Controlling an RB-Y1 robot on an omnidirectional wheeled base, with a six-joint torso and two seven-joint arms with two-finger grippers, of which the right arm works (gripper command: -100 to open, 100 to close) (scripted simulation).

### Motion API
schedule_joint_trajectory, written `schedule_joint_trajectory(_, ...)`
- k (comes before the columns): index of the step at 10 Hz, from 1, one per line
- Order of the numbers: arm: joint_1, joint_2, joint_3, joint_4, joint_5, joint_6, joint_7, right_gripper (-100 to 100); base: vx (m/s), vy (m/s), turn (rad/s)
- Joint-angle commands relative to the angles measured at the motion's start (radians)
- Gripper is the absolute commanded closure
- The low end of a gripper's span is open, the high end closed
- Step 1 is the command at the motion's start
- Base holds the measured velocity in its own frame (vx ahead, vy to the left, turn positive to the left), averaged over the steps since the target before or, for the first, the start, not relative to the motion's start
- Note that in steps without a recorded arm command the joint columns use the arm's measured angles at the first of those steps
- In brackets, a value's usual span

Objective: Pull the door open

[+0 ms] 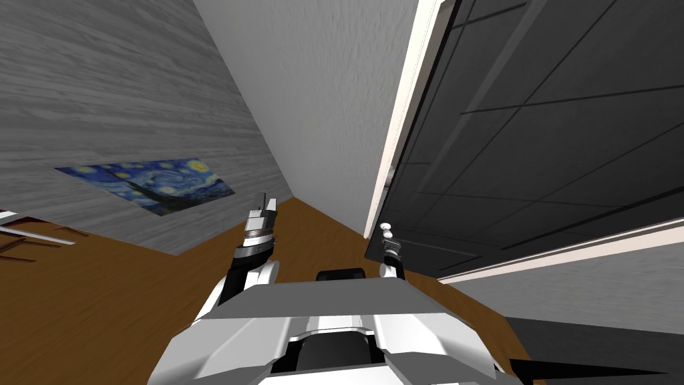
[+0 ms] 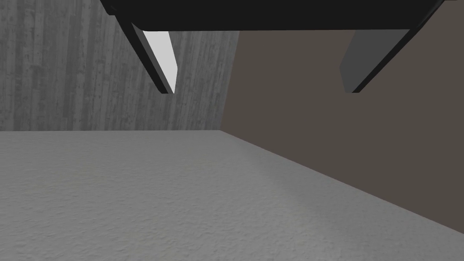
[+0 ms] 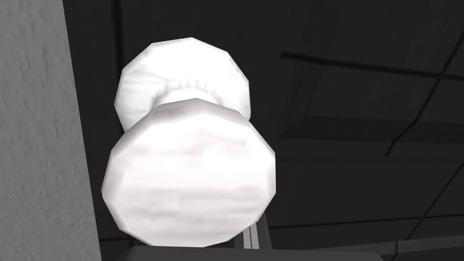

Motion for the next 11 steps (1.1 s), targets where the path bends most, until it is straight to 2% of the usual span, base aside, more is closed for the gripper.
schedule_joint_trajectory(1,-0.019,0.018,0.022,-0.018,-0.003,-0.02,-0.039,-100,-0.056,-0.011,0.053)
schedule_joint_trajectory(5,-0.018,0.031,0.028,-0.029,-0.02,-0.019,-0.076,-100,-0.057,-0.008,0.004)
schedule_joint_trajectory(6,-0.002,0.019,0.01,-0.014,-0.027,-0.004,-0.065,-100,-0.018,-0.03,-0.033)
schedule_joint_trajectory(7,-0.017,0.014,-0.003,-0.009,-0.036,0.031,-0.058,-100,-0.017,-0.016,-0.117)
schedule_joint_trajectory(11,-0.056,0.011,-0.023,-0.024,-0.048,0.098,-0.032,-100,-0.029,0.026,-0.053)
